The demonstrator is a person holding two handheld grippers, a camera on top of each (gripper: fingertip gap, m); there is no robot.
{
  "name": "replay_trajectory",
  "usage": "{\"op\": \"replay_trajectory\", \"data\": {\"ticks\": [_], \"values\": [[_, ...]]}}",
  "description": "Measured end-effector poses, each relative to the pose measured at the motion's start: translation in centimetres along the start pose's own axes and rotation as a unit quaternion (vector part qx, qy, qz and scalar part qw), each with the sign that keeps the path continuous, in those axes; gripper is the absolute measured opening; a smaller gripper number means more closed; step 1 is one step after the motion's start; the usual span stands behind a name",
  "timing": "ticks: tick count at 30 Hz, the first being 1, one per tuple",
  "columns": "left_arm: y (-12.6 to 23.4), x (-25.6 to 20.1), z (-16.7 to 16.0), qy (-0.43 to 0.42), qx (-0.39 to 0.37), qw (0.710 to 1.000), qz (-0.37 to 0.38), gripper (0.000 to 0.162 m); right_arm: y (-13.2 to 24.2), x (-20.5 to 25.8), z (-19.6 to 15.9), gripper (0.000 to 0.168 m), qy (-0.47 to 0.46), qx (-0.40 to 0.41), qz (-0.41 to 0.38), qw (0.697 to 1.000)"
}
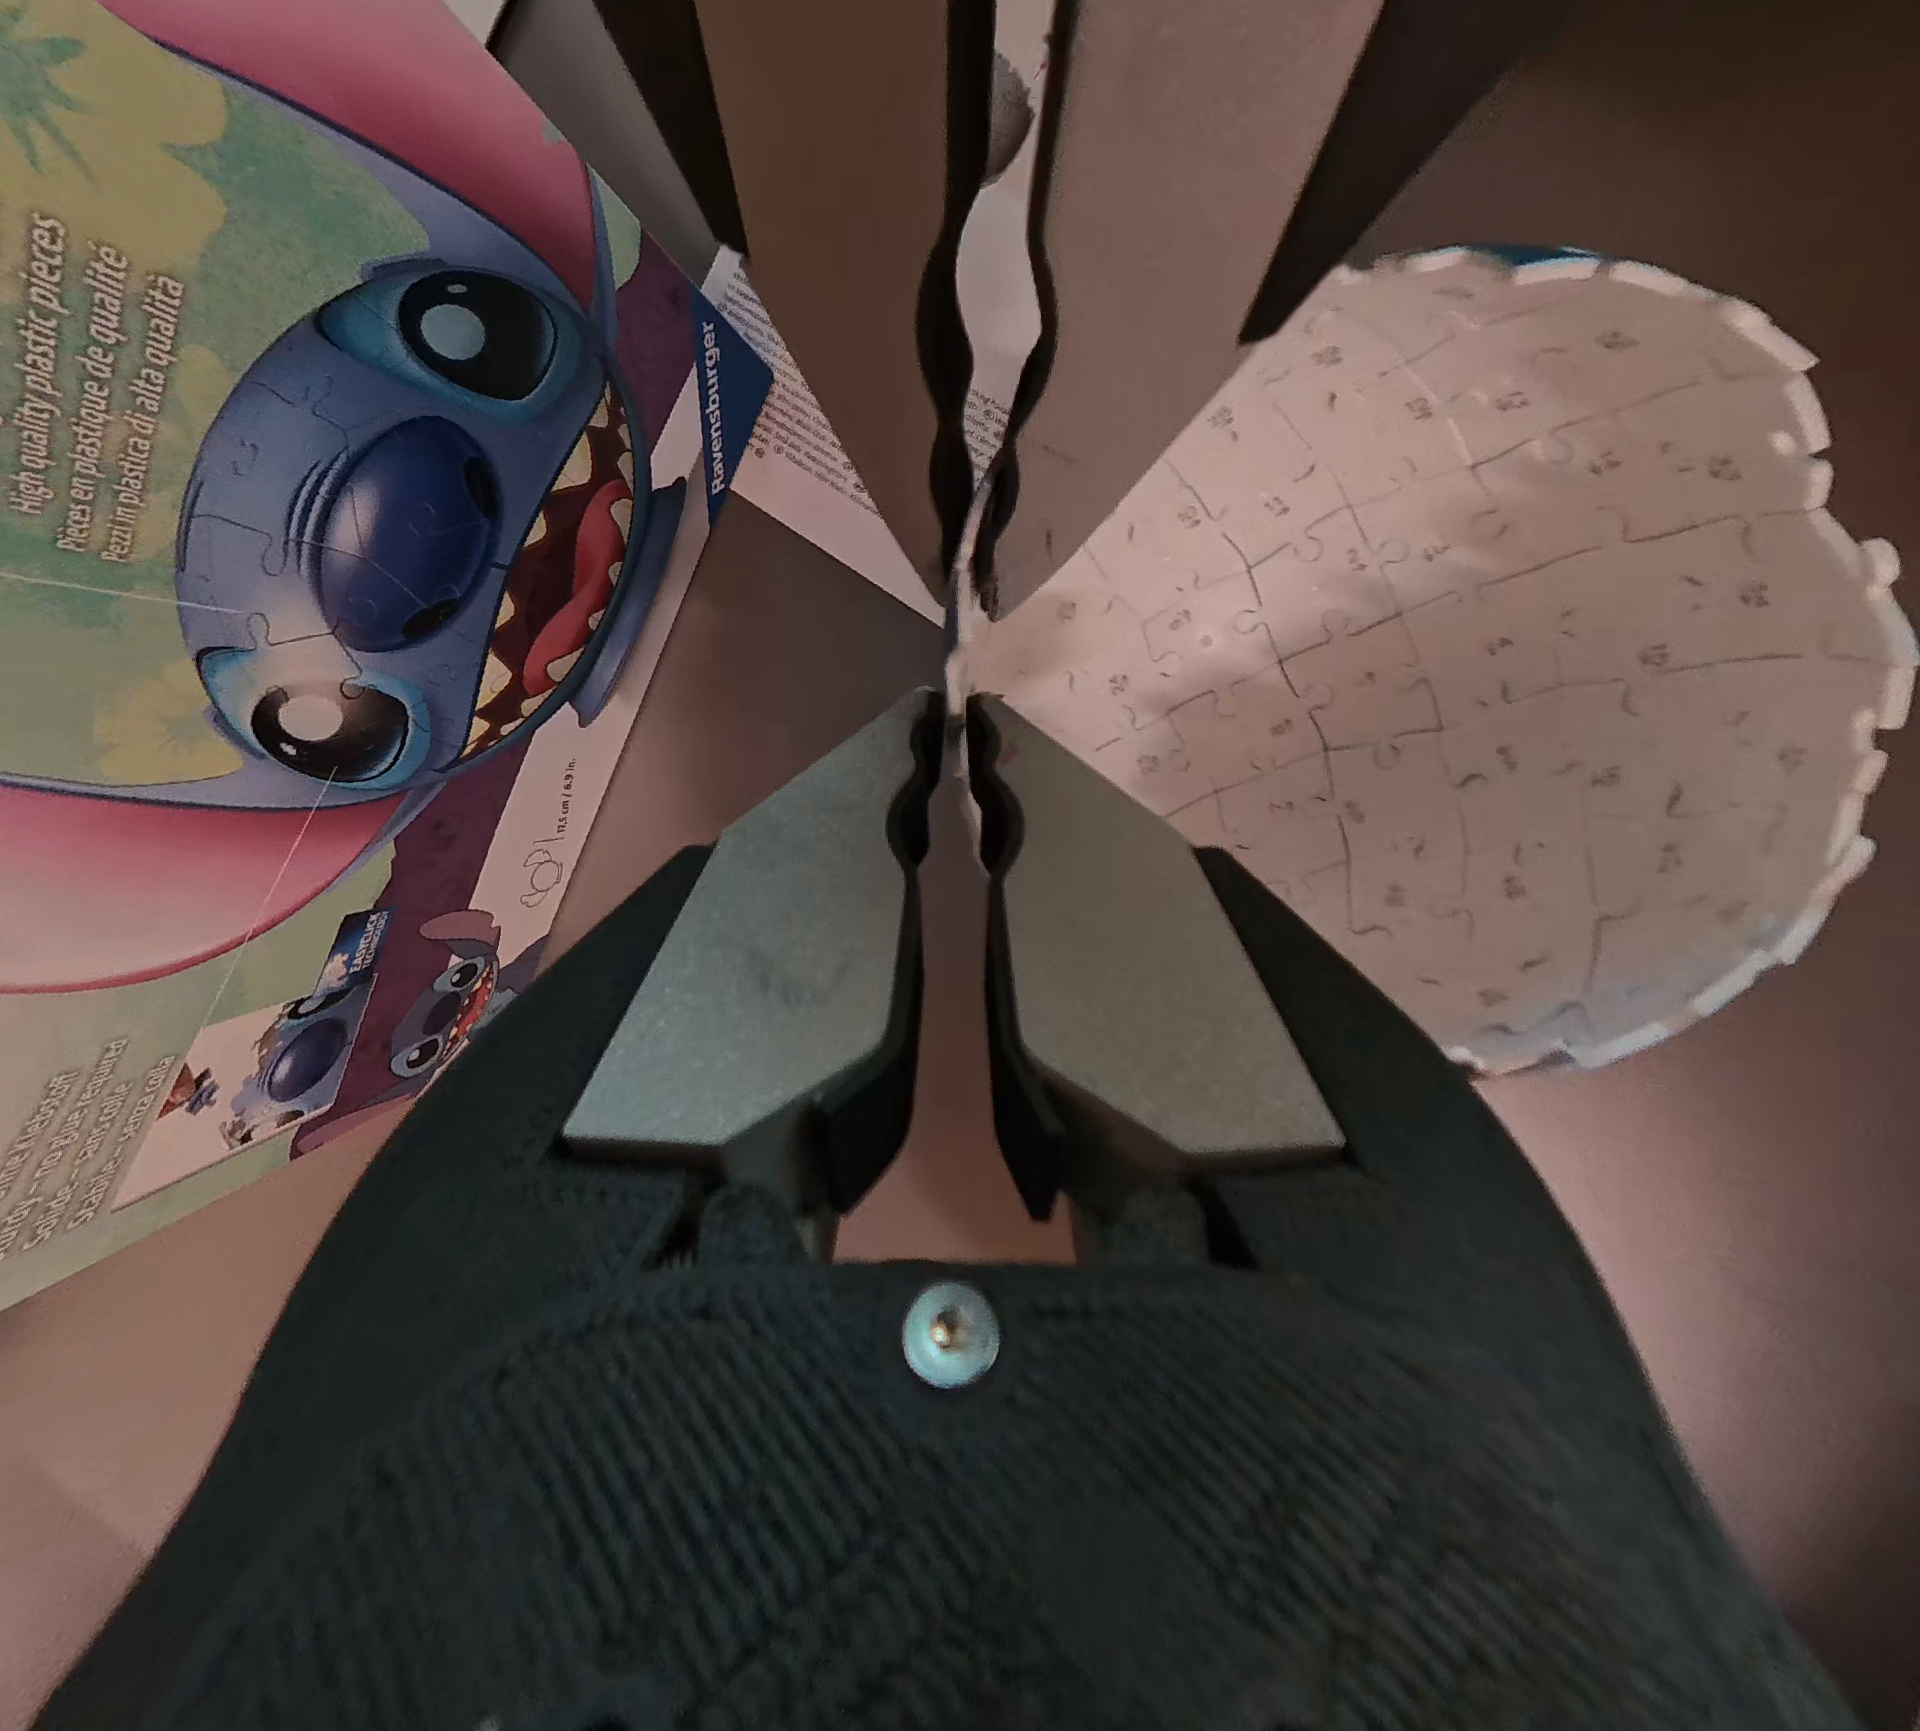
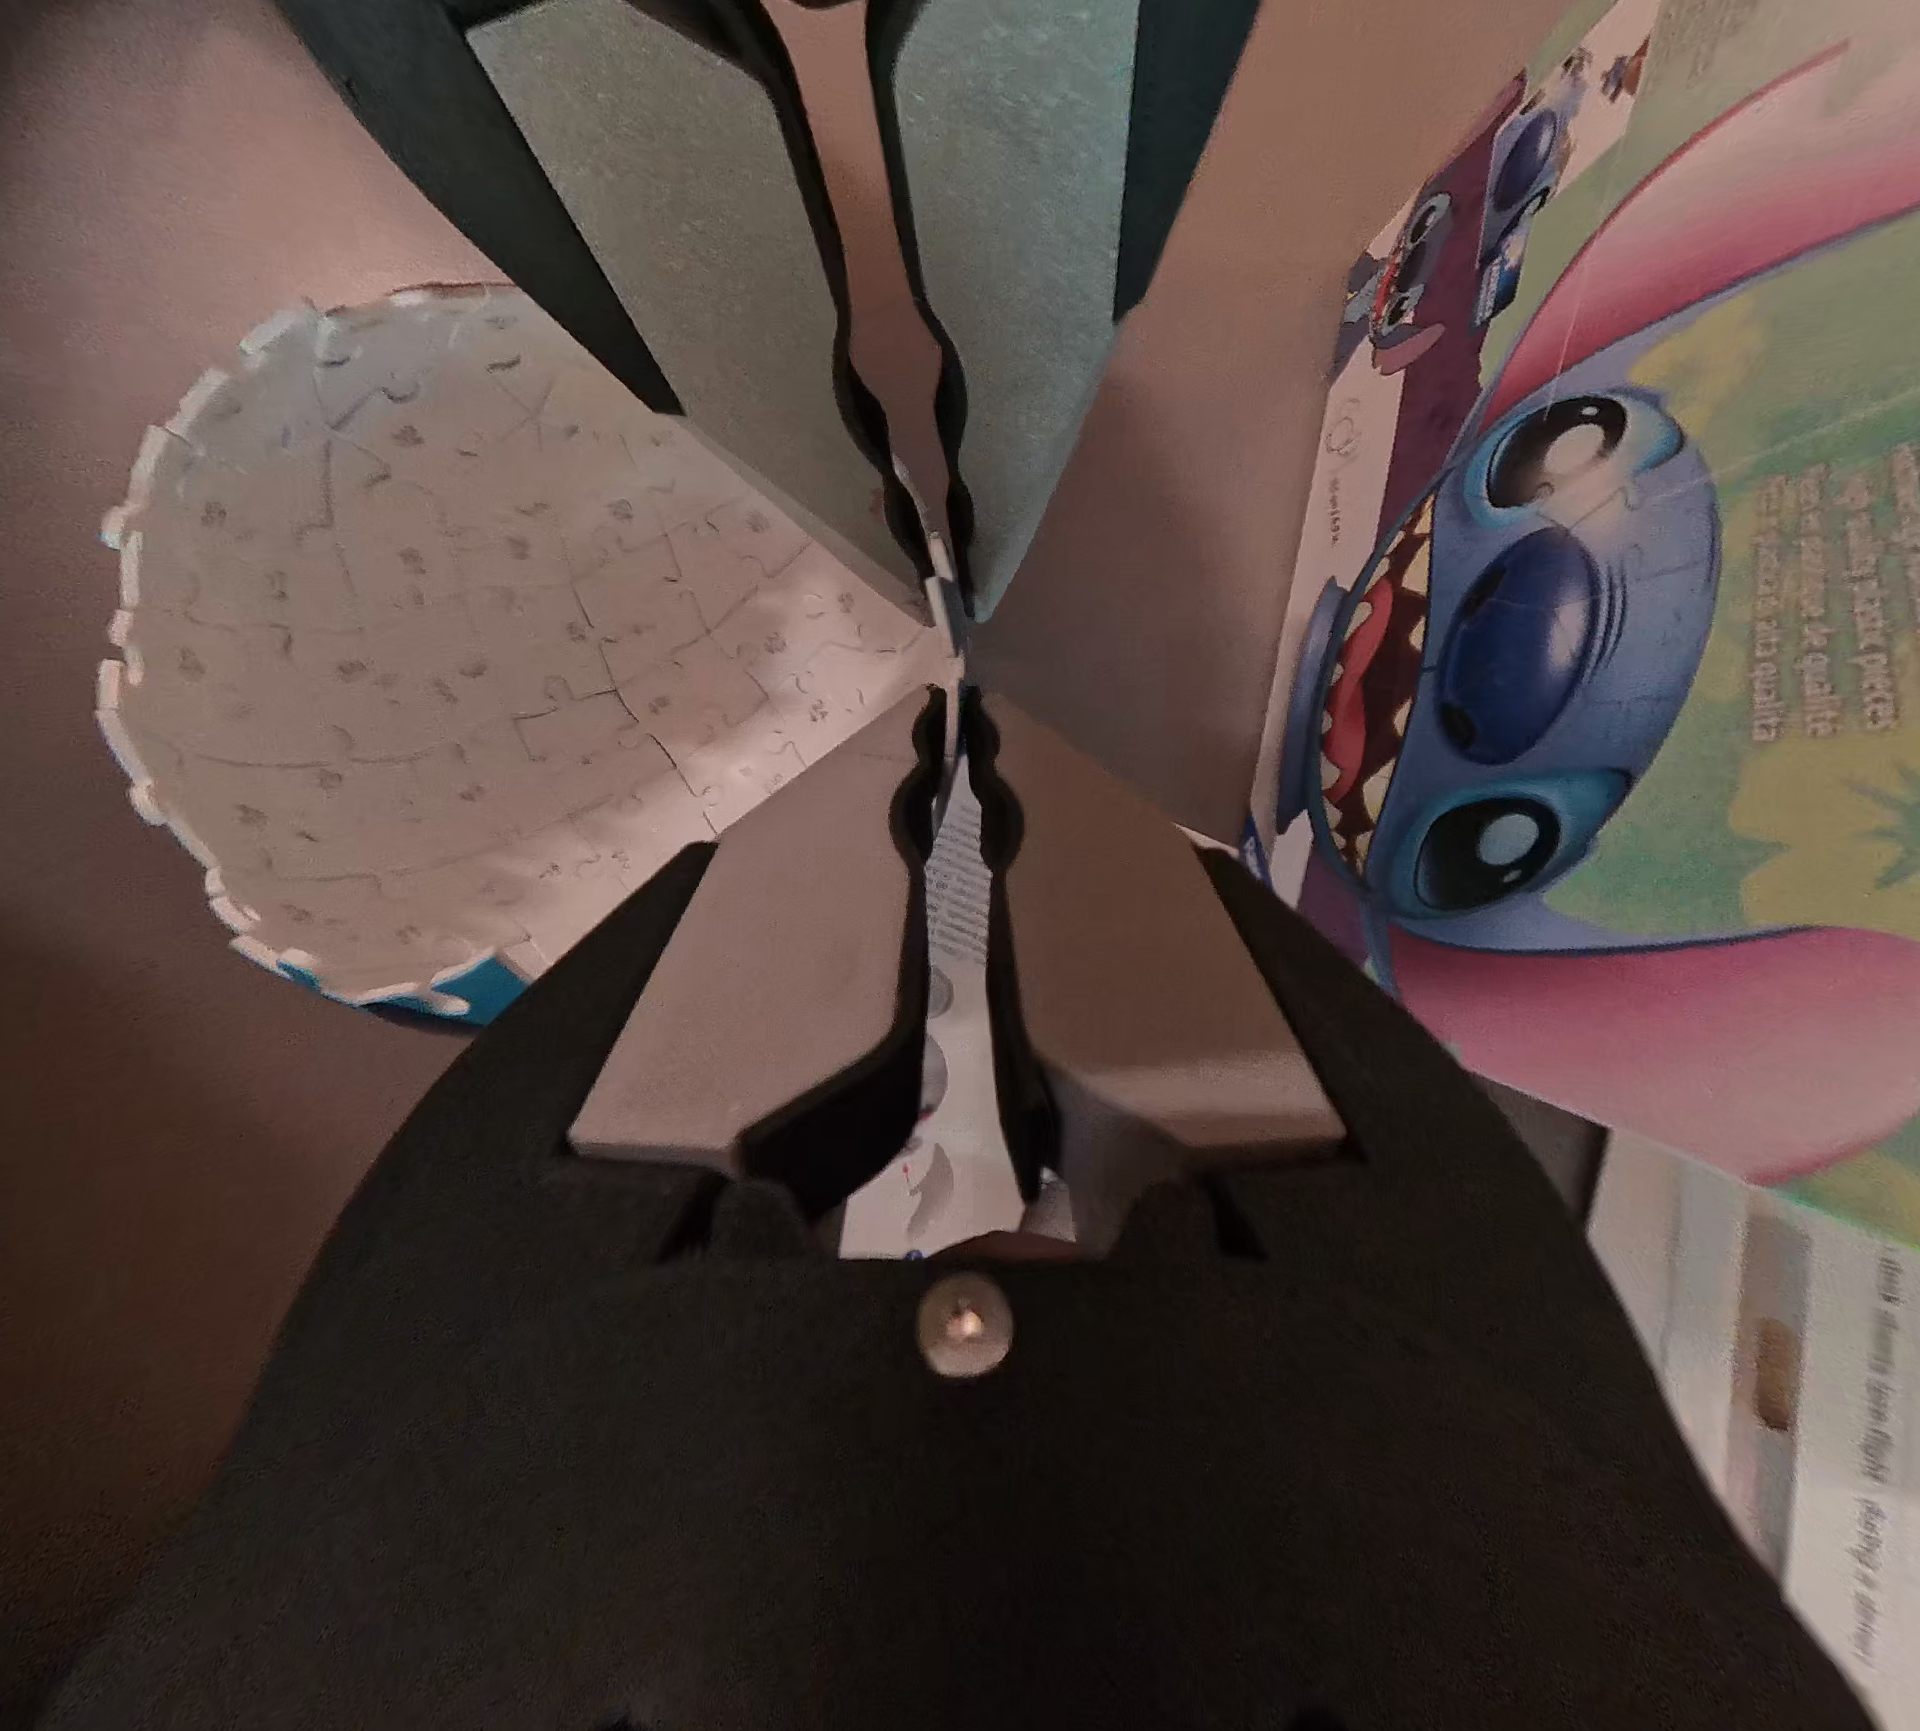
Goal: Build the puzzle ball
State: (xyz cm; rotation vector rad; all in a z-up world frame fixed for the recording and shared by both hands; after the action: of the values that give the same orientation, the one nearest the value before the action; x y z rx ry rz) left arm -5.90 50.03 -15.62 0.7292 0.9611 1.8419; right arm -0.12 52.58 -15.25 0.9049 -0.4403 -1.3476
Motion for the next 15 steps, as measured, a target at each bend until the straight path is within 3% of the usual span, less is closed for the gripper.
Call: {"op": "replay_trajectory", "data": {"ticks": [6,11,15], "values": [[1.1,0.4,0.3,0.011,-0.023,1.0,0.0,0.016,0.1,-0.1,-0.1,0.0,0.0,0.0,0.001,1.0],[1.5,0.0,1.3,-0.005,-0.057,0.998,-0.002,0.0,0.1,-0.1,0.0,0.0,0.001,-0.001,-0.002,1.0],[1.2,-0.1,1.2,-0.012,-0.049,0.999,0.002,0.0,-0.1,0.0,-0.1,0.0,0.002,0.001,-0.006,1.0]]}}
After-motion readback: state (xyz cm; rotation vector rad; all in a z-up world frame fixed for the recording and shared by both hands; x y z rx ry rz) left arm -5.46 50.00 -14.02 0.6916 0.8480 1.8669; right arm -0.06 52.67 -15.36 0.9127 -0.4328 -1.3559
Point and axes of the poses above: each gripper's, where its closed fingertips meet, y back along the fingers, z out of its top, x = y × z across the jaws, the point moved 5 cm from there along y, back along the fingers, and after that the axes turned 7 degrees about -z, right-handed, at the moved point
